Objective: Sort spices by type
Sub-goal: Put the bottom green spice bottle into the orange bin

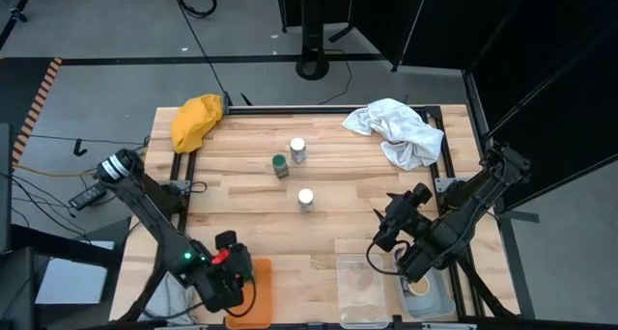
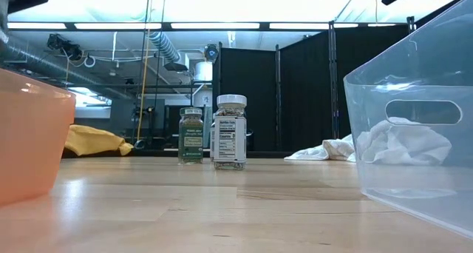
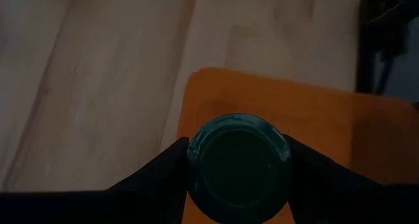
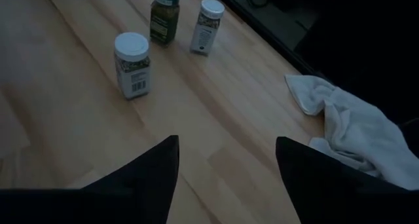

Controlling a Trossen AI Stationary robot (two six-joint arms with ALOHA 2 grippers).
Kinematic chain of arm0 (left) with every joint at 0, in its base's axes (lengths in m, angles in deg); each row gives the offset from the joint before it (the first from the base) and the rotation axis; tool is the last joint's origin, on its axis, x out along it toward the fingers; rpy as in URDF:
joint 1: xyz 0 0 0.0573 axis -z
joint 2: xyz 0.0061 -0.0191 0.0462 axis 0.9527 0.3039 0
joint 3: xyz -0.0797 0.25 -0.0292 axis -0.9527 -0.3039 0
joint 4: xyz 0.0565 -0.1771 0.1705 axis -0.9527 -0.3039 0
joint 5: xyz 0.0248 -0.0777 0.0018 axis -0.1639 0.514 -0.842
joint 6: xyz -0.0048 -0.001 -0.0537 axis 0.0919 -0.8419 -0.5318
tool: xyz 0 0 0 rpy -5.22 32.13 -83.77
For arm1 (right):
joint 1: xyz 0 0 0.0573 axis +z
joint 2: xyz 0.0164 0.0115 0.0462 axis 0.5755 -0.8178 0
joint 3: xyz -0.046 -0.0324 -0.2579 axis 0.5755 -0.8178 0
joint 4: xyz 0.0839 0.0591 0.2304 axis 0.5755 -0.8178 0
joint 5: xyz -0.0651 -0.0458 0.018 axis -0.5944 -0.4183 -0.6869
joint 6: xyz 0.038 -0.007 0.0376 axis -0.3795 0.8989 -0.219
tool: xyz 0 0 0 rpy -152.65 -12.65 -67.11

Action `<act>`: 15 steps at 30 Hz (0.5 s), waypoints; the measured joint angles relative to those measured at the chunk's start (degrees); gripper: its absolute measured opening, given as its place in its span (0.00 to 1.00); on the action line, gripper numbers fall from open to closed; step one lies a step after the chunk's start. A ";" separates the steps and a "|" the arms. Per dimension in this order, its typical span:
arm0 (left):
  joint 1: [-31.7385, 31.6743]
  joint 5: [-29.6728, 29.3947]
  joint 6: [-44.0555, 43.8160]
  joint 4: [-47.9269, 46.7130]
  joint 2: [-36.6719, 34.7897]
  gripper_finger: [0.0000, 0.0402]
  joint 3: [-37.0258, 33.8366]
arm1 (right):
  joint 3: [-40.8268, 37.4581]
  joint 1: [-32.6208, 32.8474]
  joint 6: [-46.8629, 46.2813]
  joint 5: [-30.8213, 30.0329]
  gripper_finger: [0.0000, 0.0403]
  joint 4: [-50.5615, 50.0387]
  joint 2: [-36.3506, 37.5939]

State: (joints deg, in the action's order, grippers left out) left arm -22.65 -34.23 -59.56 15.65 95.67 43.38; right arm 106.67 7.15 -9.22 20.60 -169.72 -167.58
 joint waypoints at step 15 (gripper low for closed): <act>0.07 0.25 0.07 -0.20 3.21 0.59 0.00 | 0.00 0.00 1.03 -1.00 0.66 0.10 0.00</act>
State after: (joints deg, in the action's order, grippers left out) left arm -22.57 -33.98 -59.49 15.45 98.88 43.38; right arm 106.67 7.15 -8.19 19.60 -169.62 -167.58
